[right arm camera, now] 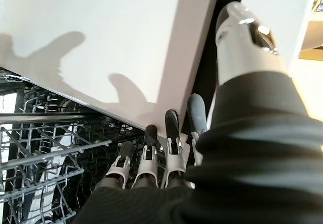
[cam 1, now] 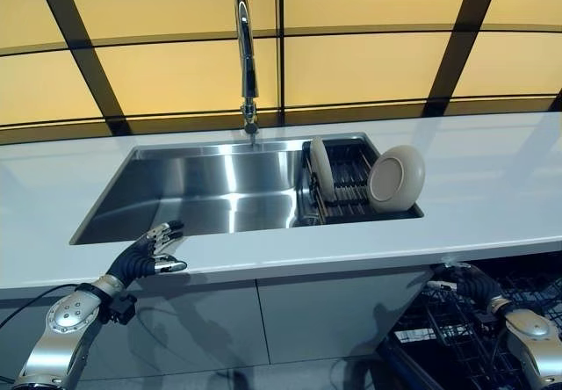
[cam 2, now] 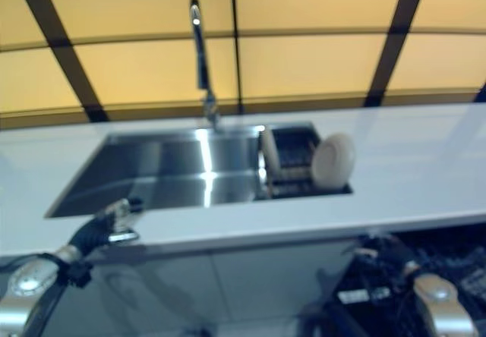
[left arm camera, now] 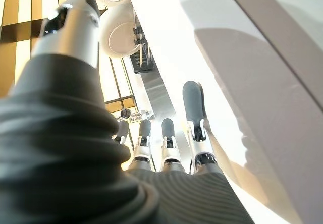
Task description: Take plates into dishwasher
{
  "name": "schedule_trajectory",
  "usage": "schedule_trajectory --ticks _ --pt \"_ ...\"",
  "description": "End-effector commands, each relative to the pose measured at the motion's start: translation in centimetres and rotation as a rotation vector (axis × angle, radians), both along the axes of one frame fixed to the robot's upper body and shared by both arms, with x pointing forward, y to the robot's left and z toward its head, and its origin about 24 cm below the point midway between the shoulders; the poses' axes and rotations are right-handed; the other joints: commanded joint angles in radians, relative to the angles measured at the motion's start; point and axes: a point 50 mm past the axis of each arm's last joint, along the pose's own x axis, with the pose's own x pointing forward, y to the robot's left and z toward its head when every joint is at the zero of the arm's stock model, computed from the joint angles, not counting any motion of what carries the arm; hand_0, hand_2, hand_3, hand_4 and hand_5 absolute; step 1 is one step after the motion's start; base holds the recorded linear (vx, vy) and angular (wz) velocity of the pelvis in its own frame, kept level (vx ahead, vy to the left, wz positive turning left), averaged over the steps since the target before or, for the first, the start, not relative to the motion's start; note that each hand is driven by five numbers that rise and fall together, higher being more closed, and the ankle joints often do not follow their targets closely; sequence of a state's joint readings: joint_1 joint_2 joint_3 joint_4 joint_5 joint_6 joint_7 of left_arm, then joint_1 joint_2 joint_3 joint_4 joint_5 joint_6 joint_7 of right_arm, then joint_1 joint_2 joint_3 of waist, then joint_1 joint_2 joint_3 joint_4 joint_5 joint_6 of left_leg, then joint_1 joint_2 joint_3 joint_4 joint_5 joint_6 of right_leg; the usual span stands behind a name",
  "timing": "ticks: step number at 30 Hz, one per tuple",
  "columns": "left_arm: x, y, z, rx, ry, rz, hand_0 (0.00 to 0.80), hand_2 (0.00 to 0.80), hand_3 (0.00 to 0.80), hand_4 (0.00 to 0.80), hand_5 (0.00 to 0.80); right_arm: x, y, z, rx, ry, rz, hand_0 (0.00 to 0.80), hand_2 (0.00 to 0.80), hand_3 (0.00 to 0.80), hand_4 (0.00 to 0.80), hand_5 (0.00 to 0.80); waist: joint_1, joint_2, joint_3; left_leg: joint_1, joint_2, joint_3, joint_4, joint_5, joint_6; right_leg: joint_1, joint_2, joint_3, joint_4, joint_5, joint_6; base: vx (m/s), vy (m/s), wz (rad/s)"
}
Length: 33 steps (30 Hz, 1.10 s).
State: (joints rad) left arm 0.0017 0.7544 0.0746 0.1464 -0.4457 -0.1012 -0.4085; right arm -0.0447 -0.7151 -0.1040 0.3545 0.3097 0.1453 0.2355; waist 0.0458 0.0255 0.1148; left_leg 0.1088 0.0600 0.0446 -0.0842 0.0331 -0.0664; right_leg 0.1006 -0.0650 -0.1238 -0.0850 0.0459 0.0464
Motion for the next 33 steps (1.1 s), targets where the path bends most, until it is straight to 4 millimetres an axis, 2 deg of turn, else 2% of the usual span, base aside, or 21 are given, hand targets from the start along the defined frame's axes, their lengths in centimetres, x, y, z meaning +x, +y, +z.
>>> schedule_trajectory --ticks 1,7,12,22,33 --pt "1.3 0.0 1.5 0.017 -0.074 0.002 0.000 0.000 0.000 0.000 0.000 3.1 1.0 4.1 0.009 -0.187 0.034 0.000 0.000 0.000 0.000 0.000 0.011 -0.044 -0.013 -0.061 -0.028 -0.037 -0.003 0.049 0.016 -0.020 -0.063 -0.016 0.020 0.050 0.066 0.000 0.000 0.00" --pt "1.1 0.1 1.1 -0.001 -0.060 0.000 0.000 0.000 0.000 0.000 0.000 3.6 0.4 7.0 -0.011 -0.291 0.047 0.000 0.000 0.000 0.000 0.000 0.006 -0.047 -0.018 -0.057 -0.023 -0.032 -0.003 0.042 0.014 -0.013 -0.061 -0.012 0.020 0.044 0.063 0.000 0.000 0.00" --pt "1.4 0.2 0.8 0.002 -0.041 -0.005 0.000 0.000 0.000 0.000 0.000 4.7 0.5 10.3 -0.033 -0.400 0.079 0.000 0.000 0.000 0.000 0.000 0.007 -0.052 -0.022 -0.053 -0.020 -0.031 -0.003 0.037 0.013 -0.009 -0.060 -0.010 0.019 0.039 0.061 0.000 0.000 0.00" --pt "1.7 0.5 0.6 0.010 -0.010 0.011 0.000 0.000 0.000 0.000 0.000 6.0 1.2 15.7 -0.098 -0.537 0.124 0.000 0.000 0.000 0.000 0.000 0.005 -0.063 -0.039 -0.045 -0.015 -0.024 -0.003 0.029 0.012 0.002 -0.055 -0.006 0.016 0.031 0.058 0.000 0.000 0.00" --pt "2.1 0.5 0.3 0.007 -0.001 0.022 0.000 0.000 0.000 0.000 0.000 6.1 0.9 19.7 -0.136 -0.631 0.131 0.000 0.000 0.000 0.000 0.000 -0.001 -0.074 -0.064 -0.038 -0.018 -0.020 -0.003 0.023 0.017 0.007 -0.050 0.007 0.018 0.027 0.055 0.000 0.000 0.00"
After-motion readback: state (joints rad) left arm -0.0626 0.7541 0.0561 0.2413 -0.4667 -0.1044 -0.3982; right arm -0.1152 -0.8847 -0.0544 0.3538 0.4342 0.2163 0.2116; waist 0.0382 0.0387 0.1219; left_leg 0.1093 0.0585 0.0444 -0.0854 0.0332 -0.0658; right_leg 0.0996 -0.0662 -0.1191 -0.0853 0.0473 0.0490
